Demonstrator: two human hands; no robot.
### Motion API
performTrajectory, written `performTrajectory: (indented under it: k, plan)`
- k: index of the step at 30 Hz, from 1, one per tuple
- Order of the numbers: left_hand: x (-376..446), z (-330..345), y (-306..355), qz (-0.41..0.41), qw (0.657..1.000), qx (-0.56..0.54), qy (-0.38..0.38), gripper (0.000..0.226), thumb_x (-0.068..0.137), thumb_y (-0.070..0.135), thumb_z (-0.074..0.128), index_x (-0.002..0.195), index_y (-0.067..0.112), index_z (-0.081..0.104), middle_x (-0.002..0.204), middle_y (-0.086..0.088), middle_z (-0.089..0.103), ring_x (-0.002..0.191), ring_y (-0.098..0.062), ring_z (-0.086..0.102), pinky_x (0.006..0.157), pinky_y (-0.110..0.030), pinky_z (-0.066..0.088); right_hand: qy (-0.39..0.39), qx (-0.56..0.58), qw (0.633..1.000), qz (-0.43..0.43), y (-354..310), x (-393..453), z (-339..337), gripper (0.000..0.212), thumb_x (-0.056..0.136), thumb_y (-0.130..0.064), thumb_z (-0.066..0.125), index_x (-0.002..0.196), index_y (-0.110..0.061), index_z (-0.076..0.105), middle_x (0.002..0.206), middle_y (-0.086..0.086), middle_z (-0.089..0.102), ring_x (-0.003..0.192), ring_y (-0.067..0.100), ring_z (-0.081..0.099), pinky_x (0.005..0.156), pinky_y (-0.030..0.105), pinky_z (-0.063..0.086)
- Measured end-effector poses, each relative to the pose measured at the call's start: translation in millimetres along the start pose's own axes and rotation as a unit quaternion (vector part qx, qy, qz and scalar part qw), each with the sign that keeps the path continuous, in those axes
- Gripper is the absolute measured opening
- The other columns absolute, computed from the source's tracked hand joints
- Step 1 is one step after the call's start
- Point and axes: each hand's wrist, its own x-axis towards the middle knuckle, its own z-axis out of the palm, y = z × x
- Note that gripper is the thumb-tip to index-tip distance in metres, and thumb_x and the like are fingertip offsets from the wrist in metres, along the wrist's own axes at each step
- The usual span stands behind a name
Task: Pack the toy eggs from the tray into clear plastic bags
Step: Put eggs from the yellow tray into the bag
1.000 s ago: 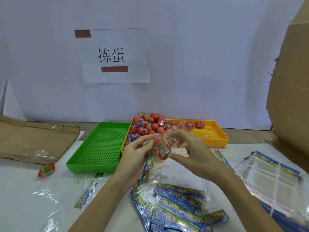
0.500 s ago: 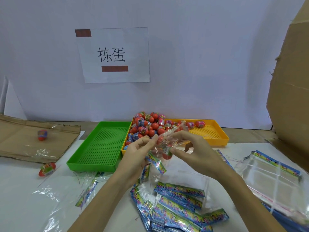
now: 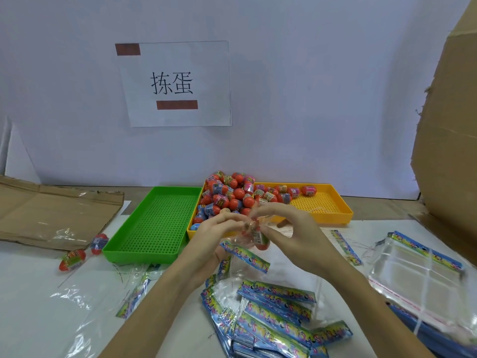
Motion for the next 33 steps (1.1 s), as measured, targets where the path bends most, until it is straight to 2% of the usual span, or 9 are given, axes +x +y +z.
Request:
performTrajectory:
  k: [2,7,11,14,18,22,25,29,33]
  plan:
    - [-0.4,1.4,-0.5,0.000,1.000,-0.006,-0.006,0.011,0.092,0.016,0.077,0.099,0.009,0.077,0.114,-0.018,0.071,0.107,-0.031,0.068,0.092,-0.047,0.056,-0.002,0.009,1.000,0.000,0.5,0.5,-0.1,0.026,0.099,-0.017,0.068,0.118,-0.035,0.073,0.127,-0.024,0.066,0.125,-0.002,0.053,0.093,0.027,0.052]
    - [-3.8,2.4,-1.7,0.065,0.998,0.021,0.006,0.018,0.093,0.021,0.078,0.097,0.005,0.073,0.097,-0.020,0.076,0.085,-0.023,0.074,0.079,-0.036,0.063,0.038,-0.005,0.999,-0.001,2.0,1.2,-1.4,0.019,0.100,-0.021,0.068,0.115,-0.030,0.073,0.114,-0.020,0.071,0.103,0.003,0.064,0.079,0.030,0.056]
    - [-4.4,5.6,-4.4,0.118,0.989,0.083,0.029,0.025,0.094,0.025,0.076,0.100,0.002,0.071,0.093,-0.021,0.079,0.086,-0.025,0.075,0.088,-0.034,0.060,0.032,-0.047,0.998,-0.010,1.3,0.0,1.8,0.016,0.099,-0.024,0.069,0.113,-0.031,0.069,0.103,-0.020,0.072,0.099,0.001,0.065,0.075,0.012,0.043]
    - [-6.3,7.5,-2.7,0.130,0.982,0.137,0.020,0.032,0.097,0.041,0.069,0.104,0.009,0.071,0.090,-0.016,0.080,0.086,-0.025,0.077,0.079,-0.026,0.059,0.046,-0.030,0.998,-0.013,-2.1,0.3,3.1,0.013,0.096,-0.017,0.072,0.104,-0.027,0.071,0.097,-0.016,0.072,0.095,0.001,0.065,0.074,0.008,0.043]
    - [-7.5,0.5,3.8,0.115,0.966,0.219,-0.077,0.043,0.096,0.065,0.062,0.113,0.026,0.073,0.103,-0.005,0.079,0.097,-0.025,0.076,0.090,-0.032,0.061,0.044,-0.028,0.999,-0.017,-4.5,0.4,2.7,0.011,0.095,-0.013,0.073,0.099,-0.024,0.072,0.094,-0.015,0.071,0.092,0.005,0.063,0.078,0.016,0.047]
    - [-8.2,-4.0,2.1,0.095,0.945,0.274,-0.148,0.031,0.088,0.041,0.085,0.113,0.029,0.072,0.098,-0.002,0.079,0.087,-0.021,0.075,0.084,-0.037,0.059,0.021,0.003,0.999,-0.038,-7.7,-2.4,9.3,0.016,0.095,-0.015,0.074,0.104,-0.027,0.069,0.096,-0.017,0.072,0.094,0.004,0.066,0.072,0.013,0.045]
    - [-5.5,-7.5,-0.9,0.081,0.939,0.309,-0.128,0.024,0.086,0.034,0.088,0.107,0.027,0.078,0.098,0.000,0.080,0.092,-0.022,0.077,0.087,-0.038,0.062,0.055,0.003,0.997,-0.053,-8.9,-1.0,11.2,0.017,0.097,-0.012,0.071,0.107,-0.026,0.071,0.098,-0.020,0.072,0.097,0.004,0.067,0.067,0.020,0.049]
    - [-3.3,-17.6,7.1,0.085,0.955,0.268,-0.089,0.024,0.082,0.030,0.091,0.102,0.023,0.079,0.091,-0.004,0.081,0.074,-0.016,0.074,0.071,-0.026,0.061,0.145,0.017,0.986,-0.077,-7.6,1.5,7.9,0.019,0.100,-0.010,0.065,0.110,-0.025,0.070,0.100,-0.018,0.073,0.101,0.009,0.069,0.070,0.024,0.053]
    - [-2.1,-27.6,20.3,0.126,0.971,0.201,0.035,0.045,0.066,0.042,0.094,0.105,0.028,0.078,0.099,0.002,0.081,0.086,-0.016,0.079,0.068,-0.028,0.063,0.157,0.011,0.987,-0.029,2.8,3.6,14.2,0.021,0.104,-0.010,0.059,0.113,-0.026,0.070,0.110,-0.018,0.070,0.110,0.006,0.064,0.081,0.023,0.053]
